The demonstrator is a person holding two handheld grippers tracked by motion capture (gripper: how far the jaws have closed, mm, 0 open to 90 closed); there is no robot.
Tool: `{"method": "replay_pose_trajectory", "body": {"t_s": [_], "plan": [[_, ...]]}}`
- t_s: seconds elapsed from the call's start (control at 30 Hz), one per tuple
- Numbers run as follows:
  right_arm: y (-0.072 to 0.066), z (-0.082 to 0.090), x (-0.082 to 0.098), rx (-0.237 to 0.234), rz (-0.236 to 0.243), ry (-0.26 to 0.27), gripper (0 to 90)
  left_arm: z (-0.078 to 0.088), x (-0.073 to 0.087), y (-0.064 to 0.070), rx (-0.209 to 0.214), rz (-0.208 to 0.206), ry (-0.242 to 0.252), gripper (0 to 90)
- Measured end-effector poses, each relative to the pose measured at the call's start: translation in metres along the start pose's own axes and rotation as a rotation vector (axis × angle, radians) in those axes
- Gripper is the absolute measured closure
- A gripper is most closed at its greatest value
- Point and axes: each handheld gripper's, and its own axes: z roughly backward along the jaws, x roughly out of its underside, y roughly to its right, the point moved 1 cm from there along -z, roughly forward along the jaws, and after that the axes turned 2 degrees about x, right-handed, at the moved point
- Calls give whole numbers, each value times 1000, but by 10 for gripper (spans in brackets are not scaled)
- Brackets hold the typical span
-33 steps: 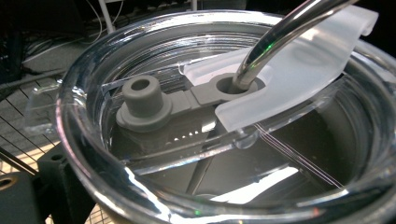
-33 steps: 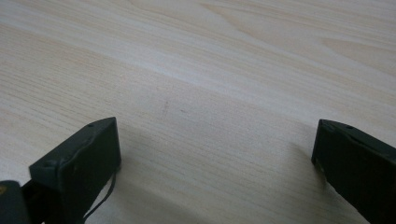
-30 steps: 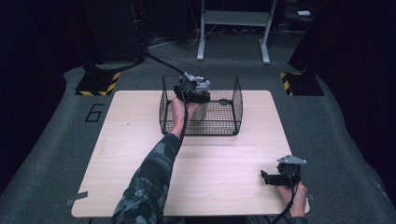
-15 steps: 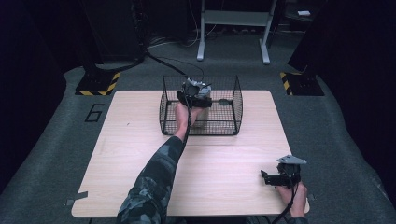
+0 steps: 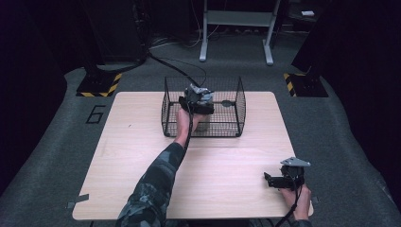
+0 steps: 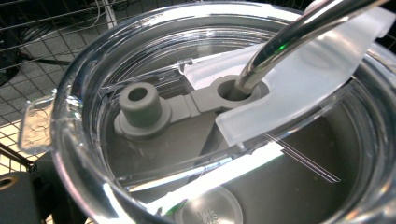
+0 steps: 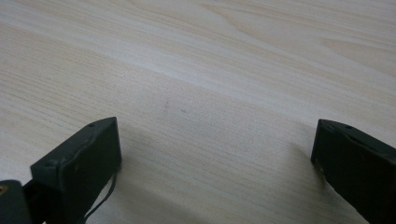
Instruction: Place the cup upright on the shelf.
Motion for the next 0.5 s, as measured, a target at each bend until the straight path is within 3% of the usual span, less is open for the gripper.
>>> {"method": "replay_pose_trajectory", "body": {"t_s": [0.5], "plan": [[0,0,0,0,1,5,11,5,3,2,-4,-10,-3,35]]}}
